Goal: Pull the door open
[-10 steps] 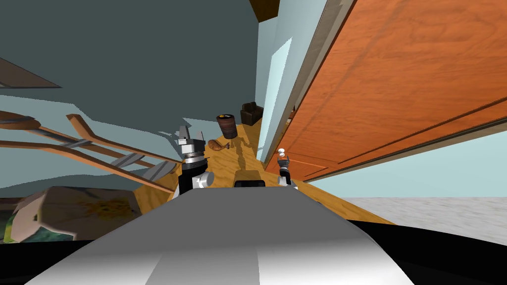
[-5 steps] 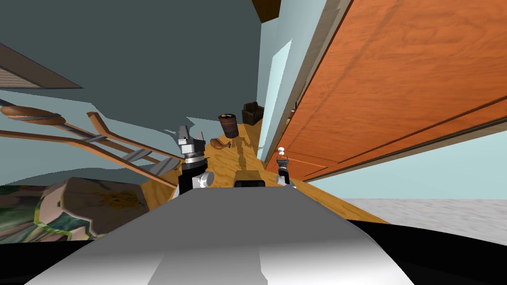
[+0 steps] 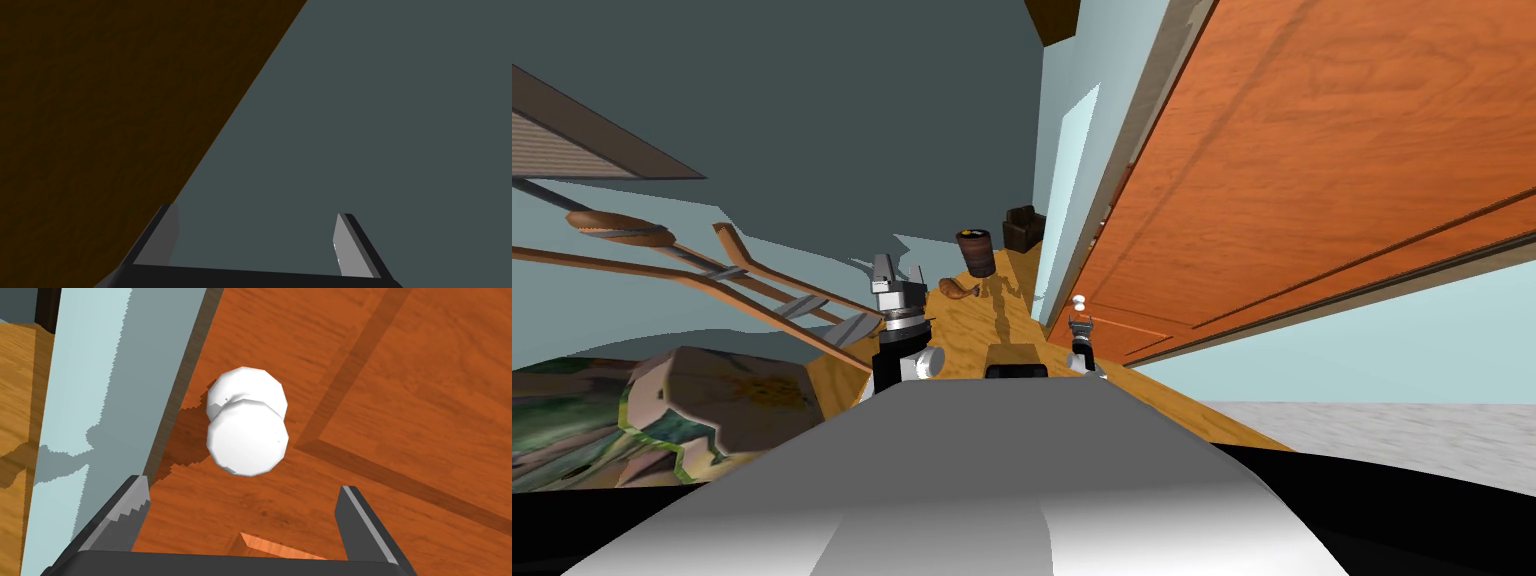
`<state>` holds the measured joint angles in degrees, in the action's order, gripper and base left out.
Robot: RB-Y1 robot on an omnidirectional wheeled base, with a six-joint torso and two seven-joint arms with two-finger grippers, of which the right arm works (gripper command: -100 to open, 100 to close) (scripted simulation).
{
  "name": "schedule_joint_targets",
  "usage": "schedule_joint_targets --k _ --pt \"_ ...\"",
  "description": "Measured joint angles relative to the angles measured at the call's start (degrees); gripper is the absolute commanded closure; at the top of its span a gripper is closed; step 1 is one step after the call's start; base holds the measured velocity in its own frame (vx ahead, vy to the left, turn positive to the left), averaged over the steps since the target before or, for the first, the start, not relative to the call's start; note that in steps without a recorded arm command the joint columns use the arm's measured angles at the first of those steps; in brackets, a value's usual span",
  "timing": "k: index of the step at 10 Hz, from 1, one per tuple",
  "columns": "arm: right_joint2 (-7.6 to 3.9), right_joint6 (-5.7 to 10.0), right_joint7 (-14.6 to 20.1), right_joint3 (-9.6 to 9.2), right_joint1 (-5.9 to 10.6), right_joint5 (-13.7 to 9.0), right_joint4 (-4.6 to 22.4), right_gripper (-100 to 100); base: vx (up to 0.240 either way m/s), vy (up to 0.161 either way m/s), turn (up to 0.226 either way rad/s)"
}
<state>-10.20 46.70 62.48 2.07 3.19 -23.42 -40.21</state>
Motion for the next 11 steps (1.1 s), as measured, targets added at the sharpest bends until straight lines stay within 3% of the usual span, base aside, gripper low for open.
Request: schedule_joint_targets --k 11 --pt "1.50 -0.78 14.8 -2.26 0.58 -5.5 -0.9 -100 -0.061 -0.016 0.031"
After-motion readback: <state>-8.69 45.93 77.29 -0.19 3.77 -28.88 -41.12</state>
